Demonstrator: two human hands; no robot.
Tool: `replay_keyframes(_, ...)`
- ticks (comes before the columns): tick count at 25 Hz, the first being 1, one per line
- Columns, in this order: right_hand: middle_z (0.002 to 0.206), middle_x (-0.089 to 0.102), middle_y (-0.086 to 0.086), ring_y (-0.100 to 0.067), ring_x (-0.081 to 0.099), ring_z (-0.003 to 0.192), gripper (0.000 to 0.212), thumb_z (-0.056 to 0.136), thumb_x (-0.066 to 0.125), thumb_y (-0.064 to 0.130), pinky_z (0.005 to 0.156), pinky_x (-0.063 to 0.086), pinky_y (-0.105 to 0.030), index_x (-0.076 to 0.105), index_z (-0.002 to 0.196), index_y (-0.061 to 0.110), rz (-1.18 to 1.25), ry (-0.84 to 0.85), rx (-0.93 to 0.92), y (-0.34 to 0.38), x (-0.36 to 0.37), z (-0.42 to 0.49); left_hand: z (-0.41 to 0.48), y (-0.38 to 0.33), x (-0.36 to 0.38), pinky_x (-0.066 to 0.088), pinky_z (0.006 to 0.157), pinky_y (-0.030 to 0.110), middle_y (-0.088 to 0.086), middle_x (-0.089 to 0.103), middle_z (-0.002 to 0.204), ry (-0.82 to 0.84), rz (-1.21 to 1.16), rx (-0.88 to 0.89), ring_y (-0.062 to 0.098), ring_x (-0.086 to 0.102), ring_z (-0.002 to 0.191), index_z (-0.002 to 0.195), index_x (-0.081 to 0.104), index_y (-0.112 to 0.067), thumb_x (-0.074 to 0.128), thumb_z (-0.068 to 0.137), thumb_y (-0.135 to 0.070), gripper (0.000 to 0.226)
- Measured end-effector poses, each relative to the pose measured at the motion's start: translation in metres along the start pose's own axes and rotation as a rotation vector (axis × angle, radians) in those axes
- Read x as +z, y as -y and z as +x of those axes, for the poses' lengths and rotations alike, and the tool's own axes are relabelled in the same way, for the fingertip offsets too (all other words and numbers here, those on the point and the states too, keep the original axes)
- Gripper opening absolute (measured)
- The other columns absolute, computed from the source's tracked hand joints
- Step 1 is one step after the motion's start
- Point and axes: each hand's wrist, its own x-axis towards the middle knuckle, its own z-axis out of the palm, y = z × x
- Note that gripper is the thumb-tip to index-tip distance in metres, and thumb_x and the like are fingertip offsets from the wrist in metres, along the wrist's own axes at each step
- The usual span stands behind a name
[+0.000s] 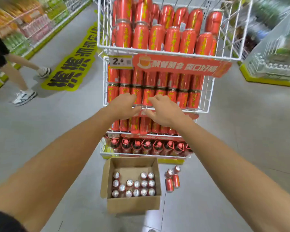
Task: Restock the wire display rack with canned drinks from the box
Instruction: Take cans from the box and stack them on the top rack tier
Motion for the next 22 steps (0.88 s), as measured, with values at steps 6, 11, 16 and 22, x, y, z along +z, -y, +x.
replay_keyframes(6, 0.144, 0.051, -0.016, -0.038, 0.044, 0.137, 0.064, 0.100, 0.049, 0.056, 0.108, 0.044, -0.050, 0.049, 0.145, 0.011, 0.142, 0.388, 0.062, -0.030, 0.290, -0.032, -0.039, 0.081, 0.256, 0.050, 0.083, 0.046, 0.022, 0.066, 0.105, 0.344, -0.100, -0.167, 0.040, 0.062, 0.100, 0.109, 0.062, -0.003, 0.041, 0.077, -0.056, 0.065)
replay_keyframes(11, 0.146, 0.050, -0.015, -0.038, 0.046, 0.134, 0.067, 0.099, 0.041, 0.061, 0.109, 0.043, -0.050, 0.043, 0.150, 0.018, 0.134, 0.541, 0.077, -0.049, 0.539, -0.059, -0.063, 0.175, 0.500, 0.044, 0.089, 0.042, 0.017, 0.063, 0.113, 0.460, -0.092, -0.245, 0.039, 0.060, 0.110, 0.100, 0.059, -0.012, 0.044, 0.087, -0.060, 0.052)
replay_keyframes(16, 0.148, 0.049, -0.011, -0.033, 0.041, 0.140, 0.084, 0.083, 0.029, 0.073, 0.107, 0.046, -0.056, 0.047, 0.146, 0.020, 0.139, 0.550, 0.146, -0.098, 0.745, -0.041, -0.059, 0.267, 0.693, 0.045, 0.089, 0.042, 0.018, 0.066, 0.112, 0.436, -0.077, -0.330, 0.038, 0.061, 0.108, 0.111, 0.061, -0.008, 0.053, 0.096, -0.046, 0.042)
replay_keyframes(22, 0.145, 0.052, -0.015, -0.036, 0.045, 0.137, 0.065, 0.097, 0.049, 0.057, 0.105, 0.048, -0.049, 0.046, 0.147, 0.016, 0.057, 0.541, 0.140, -0.149, 0.854, -0.019, -0.037, 0.325, 0.795, 0.047, 0.096, 0.044, 0.021, 0.063, 0.118, 0.360, -0.029, -0.390, 0.040, 0.058, 0.113, 0.113, 0.061, -0.004, 0.057, 0.096, -0.041, 0.040)
